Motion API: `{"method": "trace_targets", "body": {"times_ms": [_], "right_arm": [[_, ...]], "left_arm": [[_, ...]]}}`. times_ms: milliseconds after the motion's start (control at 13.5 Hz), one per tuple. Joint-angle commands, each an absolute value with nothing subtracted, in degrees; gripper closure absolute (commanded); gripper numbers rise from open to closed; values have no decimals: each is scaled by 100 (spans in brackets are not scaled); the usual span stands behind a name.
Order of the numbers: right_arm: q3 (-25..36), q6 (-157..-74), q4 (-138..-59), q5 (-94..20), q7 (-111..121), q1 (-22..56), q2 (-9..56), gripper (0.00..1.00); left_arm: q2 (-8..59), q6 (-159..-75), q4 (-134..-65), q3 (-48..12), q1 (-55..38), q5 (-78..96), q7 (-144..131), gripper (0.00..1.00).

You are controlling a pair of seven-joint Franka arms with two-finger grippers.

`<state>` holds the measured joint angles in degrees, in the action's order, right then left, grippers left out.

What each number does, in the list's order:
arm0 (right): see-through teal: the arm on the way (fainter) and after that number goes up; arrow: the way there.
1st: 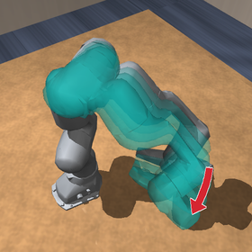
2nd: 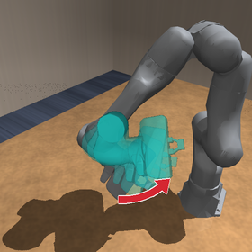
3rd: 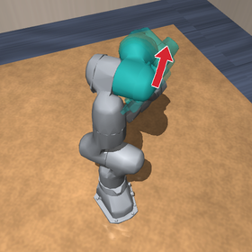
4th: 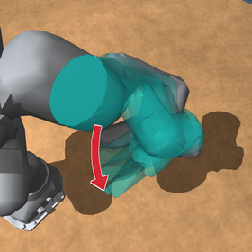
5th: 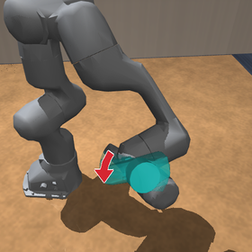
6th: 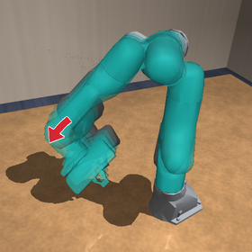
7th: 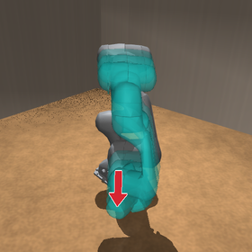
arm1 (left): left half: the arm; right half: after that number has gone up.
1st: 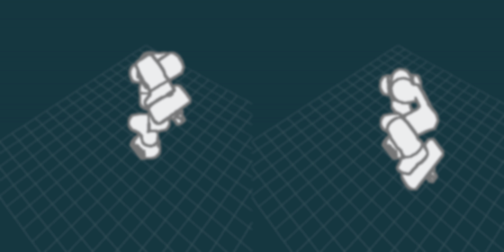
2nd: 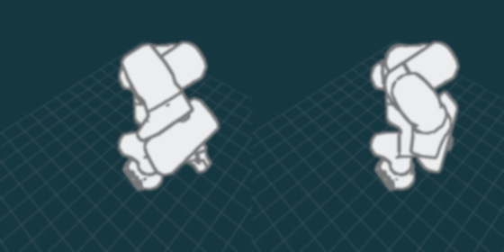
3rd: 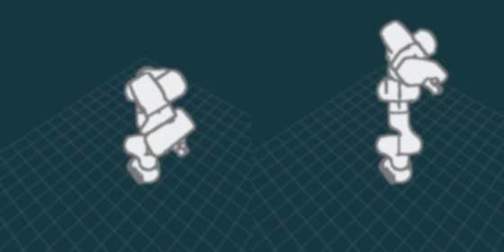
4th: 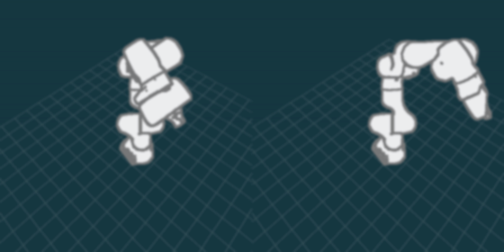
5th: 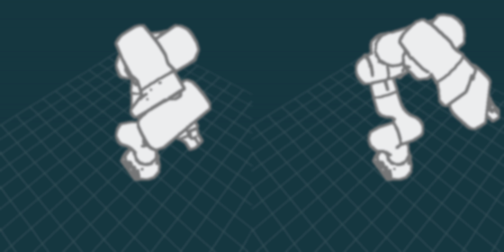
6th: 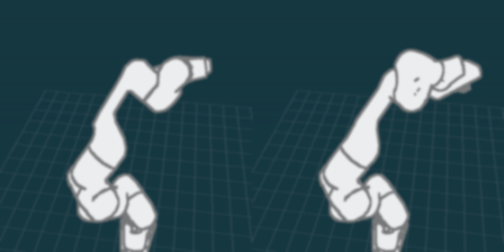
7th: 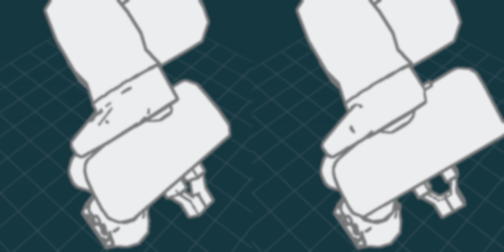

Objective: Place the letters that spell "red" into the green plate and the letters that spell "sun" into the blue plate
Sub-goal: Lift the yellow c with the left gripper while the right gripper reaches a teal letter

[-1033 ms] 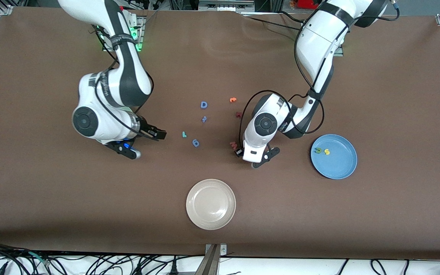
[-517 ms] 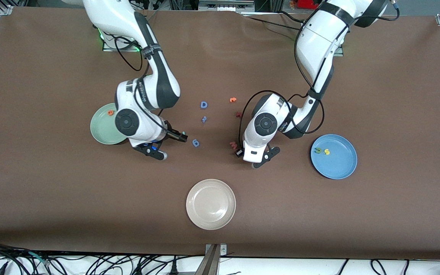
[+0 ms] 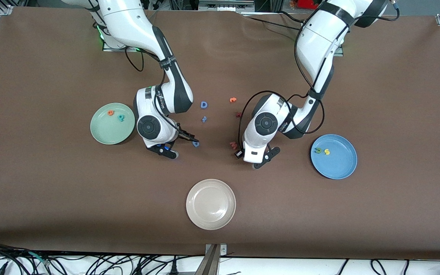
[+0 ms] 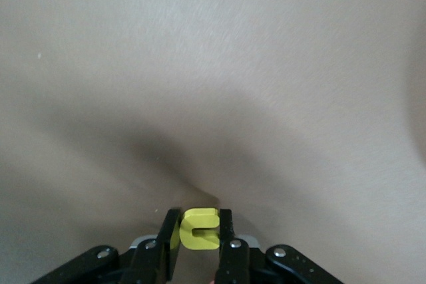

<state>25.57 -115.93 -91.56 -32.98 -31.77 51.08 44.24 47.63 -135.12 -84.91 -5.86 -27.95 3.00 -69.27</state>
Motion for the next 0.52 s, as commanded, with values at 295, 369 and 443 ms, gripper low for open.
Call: {"method": "trace_targets", "body": {"times_ms": [295,369,443], "right_arm": [[2426,-11769,-9149,-3489,-3226,5098,4553,28],[2426,-11769,-9184,-3489,-3226,5098,4544,28],[2426,-11769,-9202,-3489,-3226,5098,4553,37]], "left_arm": [[4018,-12097,-8683,-563,-2172,264,-5436,85],[3869,-11841,-8779,-554,-2006,255,-5023,85],[3719,-11543,-8867,-536,-1804,255,-4453,85]]}}
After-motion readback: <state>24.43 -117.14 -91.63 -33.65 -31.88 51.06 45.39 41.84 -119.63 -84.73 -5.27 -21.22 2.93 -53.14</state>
